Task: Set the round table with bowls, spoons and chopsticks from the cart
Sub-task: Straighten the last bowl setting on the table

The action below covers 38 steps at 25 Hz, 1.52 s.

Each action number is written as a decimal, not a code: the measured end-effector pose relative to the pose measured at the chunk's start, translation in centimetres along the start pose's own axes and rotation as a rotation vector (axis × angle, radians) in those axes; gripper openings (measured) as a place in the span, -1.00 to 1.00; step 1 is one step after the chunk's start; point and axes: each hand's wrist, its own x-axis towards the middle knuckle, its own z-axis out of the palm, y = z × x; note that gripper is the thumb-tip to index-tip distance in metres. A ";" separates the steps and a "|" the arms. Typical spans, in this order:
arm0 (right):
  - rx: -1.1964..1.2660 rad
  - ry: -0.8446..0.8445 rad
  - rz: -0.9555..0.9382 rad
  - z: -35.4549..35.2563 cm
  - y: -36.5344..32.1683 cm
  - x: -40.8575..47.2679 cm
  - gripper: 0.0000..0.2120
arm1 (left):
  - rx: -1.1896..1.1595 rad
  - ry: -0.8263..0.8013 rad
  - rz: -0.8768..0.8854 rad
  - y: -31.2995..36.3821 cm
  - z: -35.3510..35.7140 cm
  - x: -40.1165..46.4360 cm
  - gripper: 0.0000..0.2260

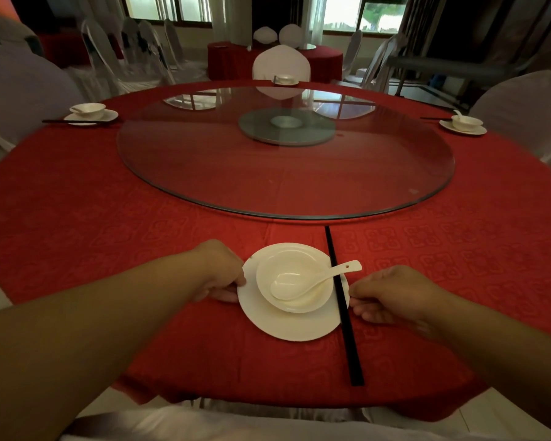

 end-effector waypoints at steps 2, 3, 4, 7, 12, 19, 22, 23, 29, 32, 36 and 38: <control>0.008 -0.007 -0.002 -0.1 0.0 0.0 -0.90 | -0.024 -0.008 -0.013 0.1 0.0 -0.1 -0.75; 0.013 -0.012 -0.005 -0.1 0.1 0.0 -0.89 | -0.034 -0.012 -0.023 0.1 0.0 -0.2 -0.75; 0.017 -0.017 -0.009 0.0 0.1 0.0 -0.89 | -0.038 -0.015 -0.030 0.1 0.0 -0.2 -0.75; 0.025 -0.032 -0.021 0.0 0.1 0.1 -0.89 | -0.025 -0.008 -0.031 0.1 0.0 -0.4 -0.75; 0.034 -0.071 -0.027 -0.1 0.1 0.2 -0.87 | -0.022 0.002 -0.044 0.1 0.0 -0.5 -0.75; 0.057 -0.075 -0.021 -0.1 -0.1 0.2 -0.87 | -0.014 0.015 -0.044 0.0 -0.2 -0.3 -0.76; -0.002 -0.087 -0.022 -0.3 -0.3 -0.2 -0.88 | 0.038 0.008 -0.019 0.0 -0.5 -0.3 -0.79; -0.046 -0.084 -0.028 -0.4 -0.5 -0.4 -0.89 | 0.094 0.020 0.004 0.2 -0.6 -0.4 -0.81; -0.368 0.025 -0.284 -3.1 -3.2 -3.6 -0.92 | 0.630 0.242 0.344 3.4 -1.7 -3.5 -0.83; -0.616 0.008 -0.465 -7.3 -5.8 -7.5 -0.96 | 0.727 0.182 0.504 7.0 -0.1 -8.3 -0.90; -0.826 0.054 -0.628 -16.3 -10.1 -14.5 -0.81 | 0.822 0.149 0.650 14.0 5.0 -17.0 -0.88; -0.894 0.100 -0.700 -21.8 -11.7 -18.1 -0.76 | 0.850 0.149 0.713 18.6 8.4 -21.2 -0.83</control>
